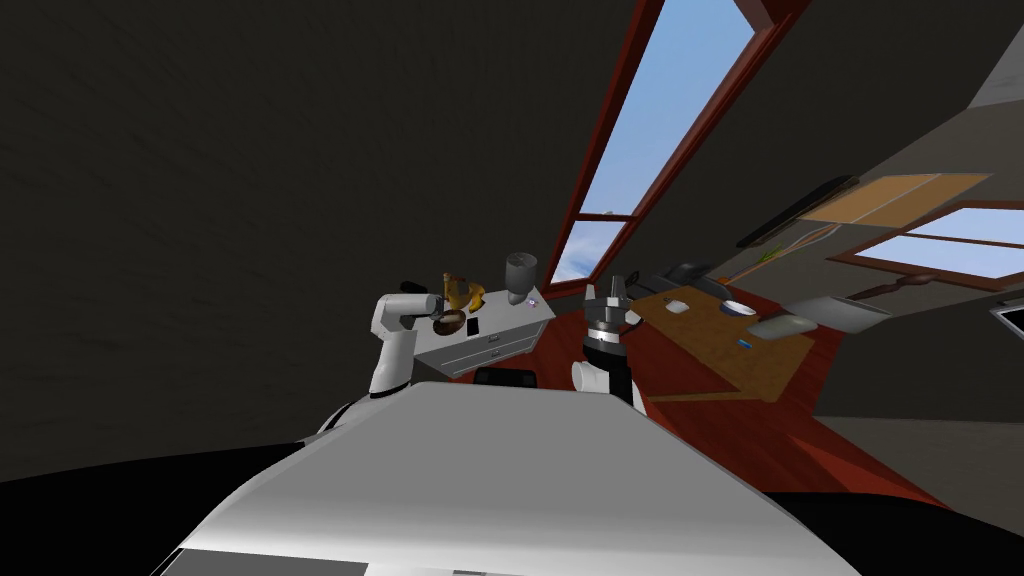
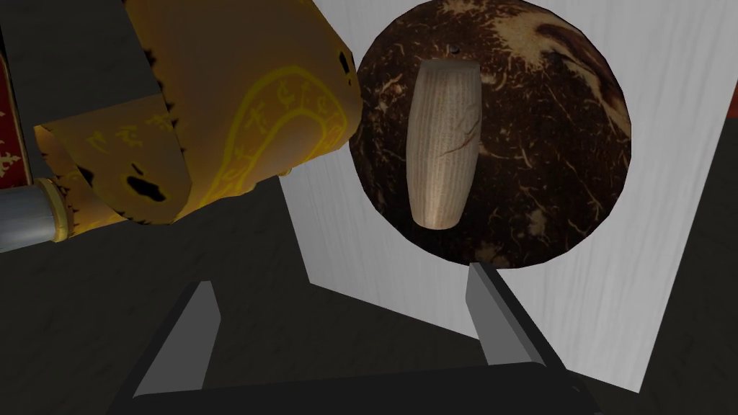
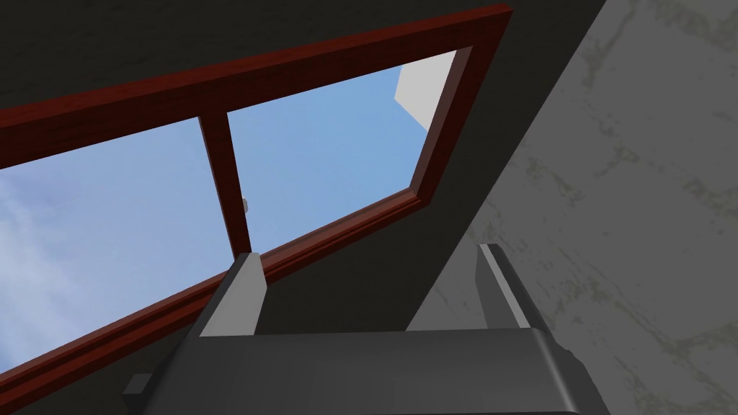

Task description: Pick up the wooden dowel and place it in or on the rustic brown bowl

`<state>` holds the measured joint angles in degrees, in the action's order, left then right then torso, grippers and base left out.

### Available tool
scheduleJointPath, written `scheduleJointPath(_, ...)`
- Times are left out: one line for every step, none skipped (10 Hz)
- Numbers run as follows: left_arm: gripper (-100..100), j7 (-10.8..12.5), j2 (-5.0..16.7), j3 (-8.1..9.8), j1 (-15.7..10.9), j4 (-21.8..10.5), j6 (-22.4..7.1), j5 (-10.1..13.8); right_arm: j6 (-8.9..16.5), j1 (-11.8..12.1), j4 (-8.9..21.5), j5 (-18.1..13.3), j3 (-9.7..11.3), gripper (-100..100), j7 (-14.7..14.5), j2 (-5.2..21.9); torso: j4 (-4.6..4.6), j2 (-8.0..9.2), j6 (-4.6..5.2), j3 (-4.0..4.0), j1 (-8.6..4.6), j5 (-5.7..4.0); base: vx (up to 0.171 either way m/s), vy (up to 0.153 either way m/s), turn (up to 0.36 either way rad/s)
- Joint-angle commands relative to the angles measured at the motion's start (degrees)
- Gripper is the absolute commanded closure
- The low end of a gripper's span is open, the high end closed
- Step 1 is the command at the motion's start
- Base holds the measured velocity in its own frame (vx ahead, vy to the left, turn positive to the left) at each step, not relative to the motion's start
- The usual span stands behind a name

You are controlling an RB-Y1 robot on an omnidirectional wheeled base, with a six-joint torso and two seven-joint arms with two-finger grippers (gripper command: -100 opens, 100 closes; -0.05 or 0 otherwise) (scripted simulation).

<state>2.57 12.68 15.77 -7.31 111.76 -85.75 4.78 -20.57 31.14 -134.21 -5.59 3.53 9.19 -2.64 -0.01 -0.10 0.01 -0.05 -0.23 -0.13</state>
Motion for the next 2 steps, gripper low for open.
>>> scheduleJointPath(0, 0.0, 0.0, 0.0, 0.0, 0.0, 0.0, 0.0, 0.0, 0.0, 0.0, 0.0, 0.0, 0, 0.0, 0.0, 0.0, 0.0, 0.0, 0.0, 0.0, 0.0, 0.0, 0.0, 0.0)
scheduleJointPath(0, 0.0, 0.0, 0.0, 0.0, 0.0, 0.0, 0.0, 0.0, 0.0, 0.0, 0.0, 0.0, 0, 0.0, 0.0, 0.0, 0.0, 0.0, 0.0, 0.0, 0.0, 0.0, 0.0, 0.0)
